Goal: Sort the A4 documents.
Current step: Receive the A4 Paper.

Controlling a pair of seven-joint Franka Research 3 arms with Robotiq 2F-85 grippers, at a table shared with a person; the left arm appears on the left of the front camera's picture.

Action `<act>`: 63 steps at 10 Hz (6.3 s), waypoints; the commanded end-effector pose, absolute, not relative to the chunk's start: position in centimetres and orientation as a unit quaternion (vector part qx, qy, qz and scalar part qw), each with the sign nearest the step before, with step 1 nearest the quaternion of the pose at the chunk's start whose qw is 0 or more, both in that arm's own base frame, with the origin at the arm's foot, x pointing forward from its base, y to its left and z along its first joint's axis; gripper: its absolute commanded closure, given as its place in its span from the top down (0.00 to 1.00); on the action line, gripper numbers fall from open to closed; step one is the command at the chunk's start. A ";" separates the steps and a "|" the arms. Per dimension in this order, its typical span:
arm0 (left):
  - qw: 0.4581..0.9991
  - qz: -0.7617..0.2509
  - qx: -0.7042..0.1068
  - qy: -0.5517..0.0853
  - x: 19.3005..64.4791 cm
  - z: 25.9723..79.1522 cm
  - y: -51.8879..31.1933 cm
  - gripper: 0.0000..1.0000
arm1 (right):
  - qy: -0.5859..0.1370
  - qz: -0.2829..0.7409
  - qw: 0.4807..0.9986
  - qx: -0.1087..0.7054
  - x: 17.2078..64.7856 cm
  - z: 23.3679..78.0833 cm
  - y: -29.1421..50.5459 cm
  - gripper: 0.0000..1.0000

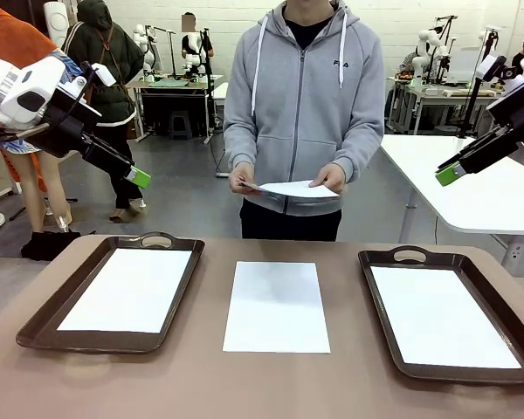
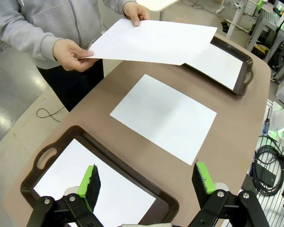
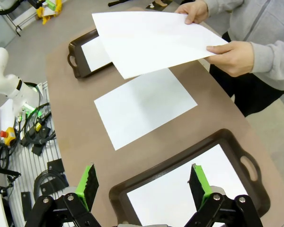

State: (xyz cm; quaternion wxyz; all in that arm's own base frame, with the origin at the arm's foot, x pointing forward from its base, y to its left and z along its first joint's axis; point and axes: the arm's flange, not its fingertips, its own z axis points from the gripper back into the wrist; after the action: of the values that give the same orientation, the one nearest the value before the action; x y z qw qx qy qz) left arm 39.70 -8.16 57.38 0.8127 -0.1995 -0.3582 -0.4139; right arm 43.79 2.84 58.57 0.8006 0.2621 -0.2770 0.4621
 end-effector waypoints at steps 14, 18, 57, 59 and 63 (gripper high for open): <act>0.813 -0.415 -0.198 -0.358 39.7 57.4 -8.3 1.00 | -0.277 0.463 0.798 0.268 43.9 58.4 2.9 1.00; 0.813 -0.415 -0.198 -0.358 39.7 57.4 -8.3 1.00 | -0.277 0.463 0.798 0.268 43.9 58.4 2.9 1.00; 0.795 -0.038 -0.597 -0.096 58.0 46.9 -16.0 1.00 | -0.277 0.463 0.798 0.268 43.9 58.4 2.9 1.00; 0.769 -0.033 -0.634 -0.073 58.9 46.2 -16.8 1.00 | -0.277 0.463 0.798 0.268 43.9 58.4 2.9 1.00; 0.749 -0.025 -0.663 -0.004 59.3 44.8 -19.4 1.00 | -0.277 0.463 0.798 0.268 43.9 58.4 2.9 1.00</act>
State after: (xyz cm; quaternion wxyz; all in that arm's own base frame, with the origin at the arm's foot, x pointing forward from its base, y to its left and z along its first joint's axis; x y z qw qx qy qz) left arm 58.30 -18.97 44.56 0.7585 -0.6503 -0.0231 -0.0368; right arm 43.77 2.84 58.57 0.8013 0.2608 -0.2763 0.4620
